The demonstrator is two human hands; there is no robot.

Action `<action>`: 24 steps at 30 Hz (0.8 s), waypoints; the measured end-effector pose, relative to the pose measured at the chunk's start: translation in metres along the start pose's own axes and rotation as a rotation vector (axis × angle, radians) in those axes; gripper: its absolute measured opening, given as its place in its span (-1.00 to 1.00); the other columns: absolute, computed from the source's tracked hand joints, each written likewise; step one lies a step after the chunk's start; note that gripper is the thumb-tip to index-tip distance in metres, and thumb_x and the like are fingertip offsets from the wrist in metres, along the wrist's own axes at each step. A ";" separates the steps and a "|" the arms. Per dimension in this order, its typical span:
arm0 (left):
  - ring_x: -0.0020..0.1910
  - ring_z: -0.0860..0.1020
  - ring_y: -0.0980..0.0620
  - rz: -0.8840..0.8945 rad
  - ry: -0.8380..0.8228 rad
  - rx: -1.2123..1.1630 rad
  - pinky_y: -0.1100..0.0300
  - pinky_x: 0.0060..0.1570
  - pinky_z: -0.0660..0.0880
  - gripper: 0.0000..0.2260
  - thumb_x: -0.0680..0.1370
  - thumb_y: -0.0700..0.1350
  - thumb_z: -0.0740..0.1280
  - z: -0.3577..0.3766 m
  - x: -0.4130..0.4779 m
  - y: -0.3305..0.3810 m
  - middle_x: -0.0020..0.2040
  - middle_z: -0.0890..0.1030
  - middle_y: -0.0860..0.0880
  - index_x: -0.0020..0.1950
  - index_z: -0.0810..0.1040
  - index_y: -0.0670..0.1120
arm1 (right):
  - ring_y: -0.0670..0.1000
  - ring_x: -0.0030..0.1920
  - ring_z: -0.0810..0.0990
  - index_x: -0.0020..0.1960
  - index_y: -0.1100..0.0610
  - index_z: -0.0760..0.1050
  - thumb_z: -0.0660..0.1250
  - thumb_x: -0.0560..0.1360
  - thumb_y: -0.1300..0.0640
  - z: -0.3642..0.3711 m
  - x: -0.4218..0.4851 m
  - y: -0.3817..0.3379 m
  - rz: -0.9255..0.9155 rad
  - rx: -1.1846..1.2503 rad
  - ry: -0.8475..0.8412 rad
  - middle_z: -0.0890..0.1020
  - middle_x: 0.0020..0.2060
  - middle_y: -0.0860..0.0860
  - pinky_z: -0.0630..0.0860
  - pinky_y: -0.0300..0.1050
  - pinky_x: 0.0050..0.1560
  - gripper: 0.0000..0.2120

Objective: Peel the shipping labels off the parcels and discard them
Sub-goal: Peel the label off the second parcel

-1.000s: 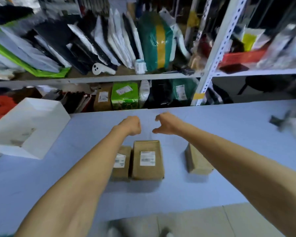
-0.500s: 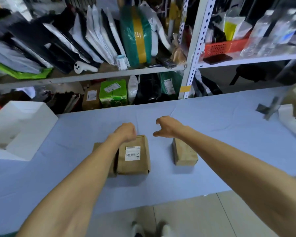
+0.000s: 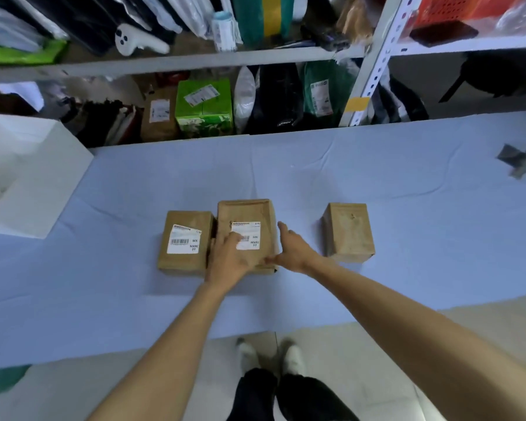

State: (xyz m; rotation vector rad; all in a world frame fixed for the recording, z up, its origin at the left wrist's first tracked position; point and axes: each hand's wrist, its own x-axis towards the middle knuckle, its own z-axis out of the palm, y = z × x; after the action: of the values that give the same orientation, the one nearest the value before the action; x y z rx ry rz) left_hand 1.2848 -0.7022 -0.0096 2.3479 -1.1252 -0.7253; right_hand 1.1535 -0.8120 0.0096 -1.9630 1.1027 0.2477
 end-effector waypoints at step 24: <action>0.20 0.53 -0.06 -0.168 -0.074 -0.484 0.12 0.11 0.50 -0.37 0.32 -0.28 0.54 0.031 0.008 0.009 0.23 0.55 -0.09 0.35 0.41 -0.16 | 0.07 0.19 0.49 0.48 0.09 0.09 0.59 0.26 0.22 -0.019 -0.017 0.043 0.094 0.225 0.116 0.53 0.20 0.04 0.42 -0.20 0.04 -0.04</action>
State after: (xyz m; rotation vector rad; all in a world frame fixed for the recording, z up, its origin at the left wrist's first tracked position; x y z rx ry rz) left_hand 1.2645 -0.7182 -0.0302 2.0247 -0.6839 -1.0222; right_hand 1.1058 -0.8269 0.0050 -1.7459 1.2434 0.0560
